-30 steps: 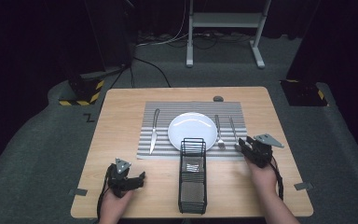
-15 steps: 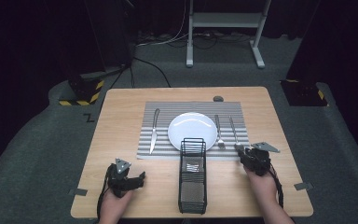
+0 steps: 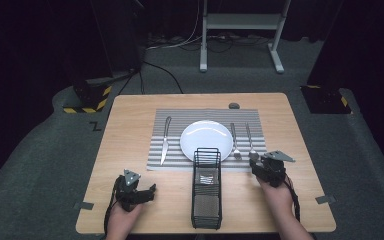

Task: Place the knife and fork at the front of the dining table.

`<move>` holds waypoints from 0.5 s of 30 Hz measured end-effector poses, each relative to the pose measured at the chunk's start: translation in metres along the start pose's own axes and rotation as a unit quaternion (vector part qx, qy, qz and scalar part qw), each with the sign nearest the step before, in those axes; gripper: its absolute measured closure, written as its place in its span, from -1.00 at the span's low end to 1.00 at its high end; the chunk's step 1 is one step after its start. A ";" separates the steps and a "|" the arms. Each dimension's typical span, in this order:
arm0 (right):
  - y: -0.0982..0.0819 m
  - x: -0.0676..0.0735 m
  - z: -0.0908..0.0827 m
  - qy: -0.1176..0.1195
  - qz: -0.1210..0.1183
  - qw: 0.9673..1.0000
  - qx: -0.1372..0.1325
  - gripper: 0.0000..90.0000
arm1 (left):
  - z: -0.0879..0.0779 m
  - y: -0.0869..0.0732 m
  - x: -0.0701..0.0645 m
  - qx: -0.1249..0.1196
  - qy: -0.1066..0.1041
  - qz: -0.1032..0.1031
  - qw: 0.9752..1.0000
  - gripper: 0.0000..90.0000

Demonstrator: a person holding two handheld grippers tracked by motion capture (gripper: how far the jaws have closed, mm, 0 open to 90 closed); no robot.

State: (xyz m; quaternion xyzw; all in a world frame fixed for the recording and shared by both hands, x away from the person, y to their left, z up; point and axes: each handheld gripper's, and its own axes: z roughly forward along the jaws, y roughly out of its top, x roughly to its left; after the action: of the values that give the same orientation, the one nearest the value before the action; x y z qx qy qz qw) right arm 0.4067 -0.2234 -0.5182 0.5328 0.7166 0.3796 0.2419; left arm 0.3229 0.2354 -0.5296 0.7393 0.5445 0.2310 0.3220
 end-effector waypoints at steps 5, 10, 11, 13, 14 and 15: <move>-0.012 -0.004 -0.016 -0.006 -0.016 1.000 0.006 -0.21 | 0.000 0.000 -0.001 -0.001 0.002 -0.001 1.000 -0.77; -0.031 -0.022 -0.036 -0.010 -0.025 0.999 0.033 -0.40 | 0.000 0.000 -0.001 0.000 0.004 -0.001 1.000 -0.77; -0.035 -0.027 -0.042 -0.013 -0.031 0.999 0.033 -0.42 | 0.000 0.000 -0.001 0.000 0.004 -0.001 1.000 -0.77; -0.043 -0.037 -0.052 -0.018 -0.037 0.998 0.037 -0.48 | 0.000 0.000 -0.001 0.000 0.004 -0.001 1.000 -0.77; -0.046 -0.043 -0.057 -0.017 -0.040 0.998 0.046 -0.51 | 0.000 0.000 -0.001 0.000 0.004 -0.001 1.000 -0.77; -0.049 -0.049 -0.062 -0.010 -0.038 0.998 0.050 -0.54 | 0.000 0.000 -0.001 0.000 0.004 -0.001 1.000 -0.77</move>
State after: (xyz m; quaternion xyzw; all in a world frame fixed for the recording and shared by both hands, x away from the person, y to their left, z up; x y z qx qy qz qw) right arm 0.3475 -0.2947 -0.5238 0.5199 0.7521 0.3287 0.2367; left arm 0.3225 0.2346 -0.5296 0.7376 0.5470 0.2335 0.3196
